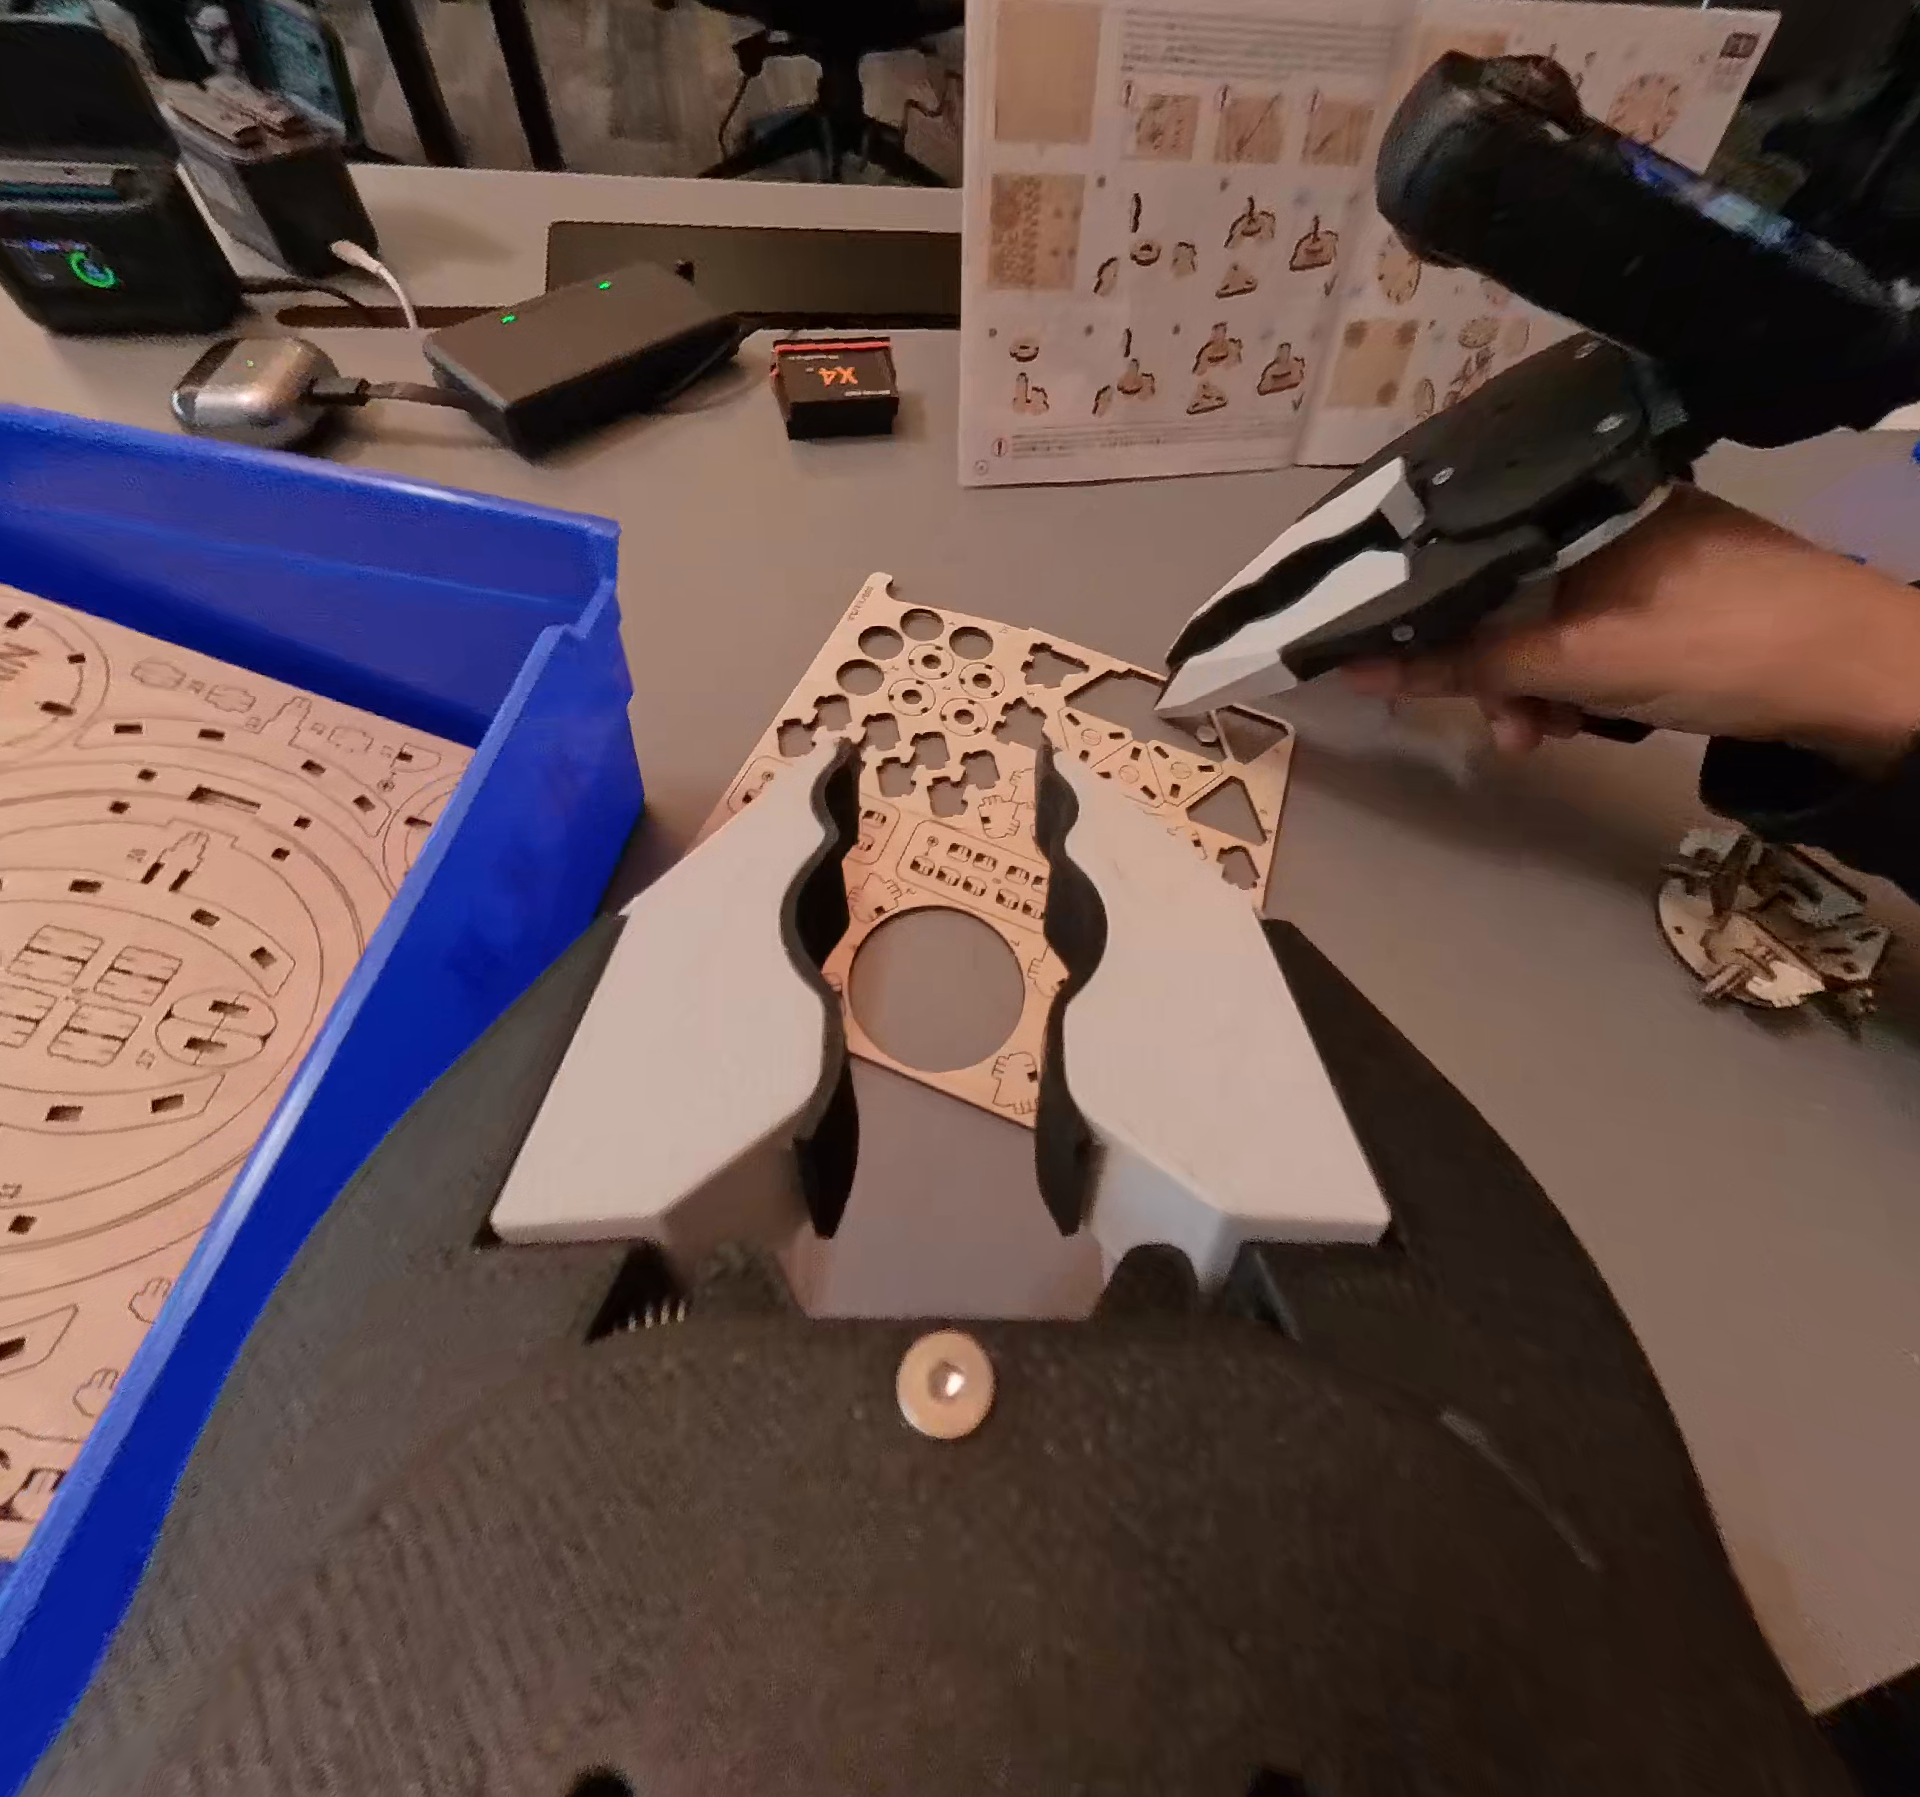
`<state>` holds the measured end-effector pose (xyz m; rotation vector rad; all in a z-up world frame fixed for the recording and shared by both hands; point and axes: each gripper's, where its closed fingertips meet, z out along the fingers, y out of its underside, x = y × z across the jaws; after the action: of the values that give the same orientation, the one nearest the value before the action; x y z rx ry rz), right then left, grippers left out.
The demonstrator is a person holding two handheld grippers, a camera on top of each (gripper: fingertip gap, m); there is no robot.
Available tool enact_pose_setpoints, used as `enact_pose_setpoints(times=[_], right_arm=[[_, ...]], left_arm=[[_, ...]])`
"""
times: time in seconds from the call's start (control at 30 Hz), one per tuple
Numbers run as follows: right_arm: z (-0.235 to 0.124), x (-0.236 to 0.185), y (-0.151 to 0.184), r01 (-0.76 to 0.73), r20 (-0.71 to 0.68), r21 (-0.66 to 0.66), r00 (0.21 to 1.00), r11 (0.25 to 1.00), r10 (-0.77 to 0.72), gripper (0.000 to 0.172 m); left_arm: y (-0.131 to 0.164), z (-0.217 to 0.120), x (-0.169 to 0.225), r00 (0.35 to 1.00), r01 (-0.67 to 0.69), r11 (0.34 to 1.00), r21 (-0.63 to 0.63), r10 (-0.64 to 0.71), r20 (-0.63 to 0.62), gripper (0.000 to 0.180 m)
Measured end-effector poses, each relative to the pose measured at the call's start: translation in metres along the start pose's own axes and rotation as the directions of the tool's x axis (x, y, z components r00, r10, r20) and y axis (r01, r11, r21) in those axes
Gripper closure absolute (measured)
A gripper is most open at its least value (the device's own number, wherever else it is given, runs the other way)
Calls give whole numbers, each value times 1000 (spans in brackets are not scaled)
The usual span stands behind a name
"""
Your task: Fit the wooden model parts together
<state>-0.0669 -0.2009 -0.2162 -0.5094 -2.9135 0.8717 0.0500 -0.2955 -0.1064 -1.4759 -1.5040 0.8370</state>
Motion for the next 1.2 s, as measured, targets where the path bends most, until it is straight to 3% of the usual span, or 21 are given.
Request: enact_pose_setpoints(times=[0.07,0.23,0.33,0.5,0.6,0.7,0.83,0.93,1.1,1.13,1.2], right_arm=[[2,3,-1,3,-11,1,1000,1000,-3,171],[-12,0,-11,-40,25,70,999,997,39,171],[-43,-9,-30,-28,69,184,998,983,16,171],[-109,-28,-52,94,58,306,991,947,-117,172],[-156,-51,-70,226,45,434,961,872,-271,172],[-200,-79,-82,330,23,552,912,766,-410,172],[-234,-98,-85,349,27,613,887,708,-461,172],[-246,-101,-84,324,54,633,888,703,-457,172],[-227,-59,-60,326,-61,510,937,796,-344,172],[-227,-49,-51,285,-77,493,955,822,-286,163],[-231,-46,-25,160,-16,472,985,867,-172,117]], left_arm=[[3,-3,-4,999,18,1000,6,-18,-28,147],[8,-4,-1,991,60,998,31,-56,-118,142],[7,-1,4,989,49,997,52,-42,-139,130],[2,2,0,998,-38,995,96,42,-41,100],[-5,-1,-5,999,-45,987,152,45,1,91],[-8,-4,4,996,9,983,181,8,-89,82],[-3,-3,40,950,55,984,168,0,-314,64],[2,3,69,903,61,987,150,10,-429,65],[21,28,91,903,26,997,73,8,-430,79],[25,31,93,907,4,998,64,23,-421,80],[25,33,103,906,-22,997,69,49,-420,80]])
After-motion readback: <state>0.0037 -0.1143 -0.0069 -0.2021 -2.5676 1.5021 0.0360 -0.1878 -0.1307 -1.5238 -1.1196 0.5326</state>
